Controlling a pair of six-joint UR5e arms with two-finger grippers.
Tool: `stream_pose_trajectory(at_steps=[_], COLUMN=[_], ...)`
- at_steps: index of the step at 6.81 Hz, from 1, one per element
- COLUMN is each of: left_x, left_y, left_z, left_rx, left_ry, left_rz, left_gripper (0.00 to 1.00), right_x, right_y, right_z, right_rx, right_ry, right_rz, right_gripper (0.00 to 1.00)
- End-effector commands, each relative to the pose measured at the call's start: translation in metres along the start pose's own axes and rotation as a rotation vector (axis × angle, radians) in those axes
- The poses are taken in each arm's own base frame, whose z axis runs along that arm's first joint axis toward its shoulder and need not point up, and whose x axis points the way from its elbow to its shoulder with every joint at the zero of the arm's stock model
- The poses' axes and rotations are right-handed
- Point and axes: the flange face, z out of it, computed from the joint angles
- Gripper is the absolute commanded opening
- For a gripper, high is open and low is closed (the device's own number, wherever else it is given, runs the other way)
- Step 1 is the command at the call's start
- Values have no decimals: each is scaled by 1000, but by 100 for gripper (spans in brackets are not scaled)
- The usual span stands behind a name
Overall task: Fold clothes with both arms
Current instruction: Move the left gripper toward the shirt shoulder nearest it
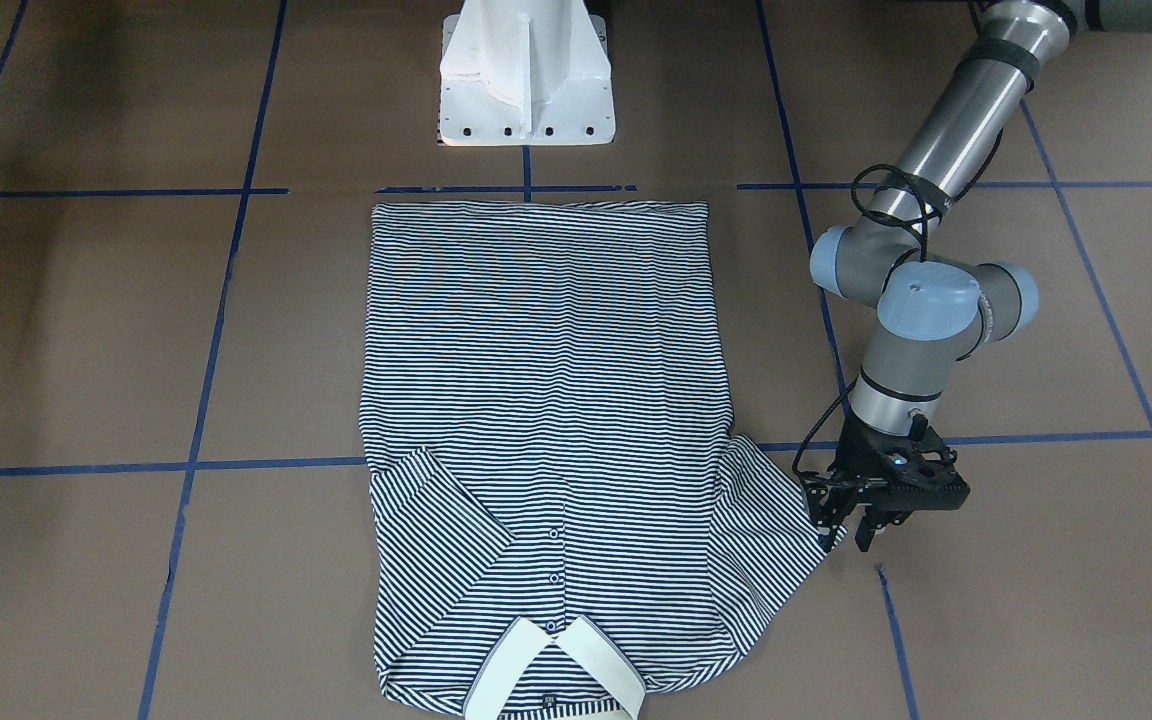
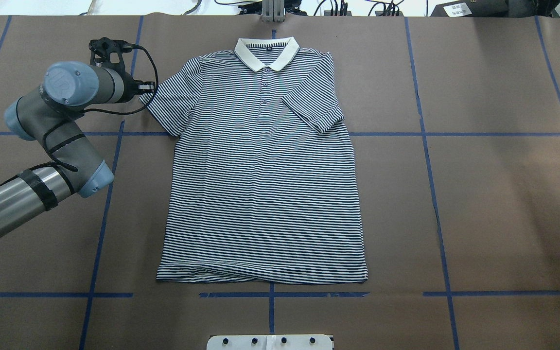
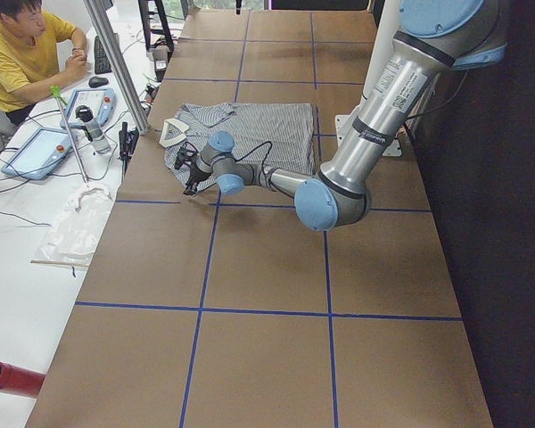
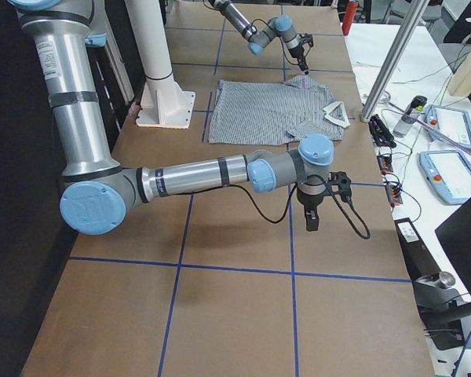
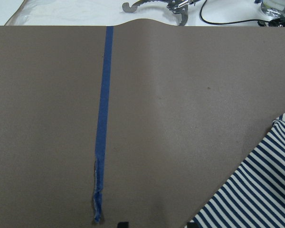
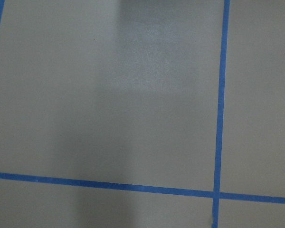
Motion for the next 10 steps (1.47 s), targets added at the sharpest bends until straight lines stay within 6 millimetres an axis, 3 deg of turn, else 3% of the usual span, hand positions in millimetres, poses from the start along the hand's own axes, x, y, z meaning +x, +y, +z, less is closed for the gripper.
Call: stream_pose_trajectory(at_steps=[1, 6, 8, 10], left_x=[1, 2, 5, 18], left_y=[5, 17, 16, 11], left_z=[2, 6, 2, -10], left_rx=[-6, -20, 2, 7], left_ry=[-1, -2, 36, 63], left_rz=[3, 14, 12, 15], left_gripper=[49, 48, 0, 0], right_x=[0, 3, 3, 3], right_y=[0, 1, 1, 1], right_z=[1, 3, 3, 3], right_rx=[-1, -5, -7, -6], right_ry=[0, 1, 2, 3], right_rz=[1, 5, 6, 6], right_gripper=[100, 100, 100, 100])
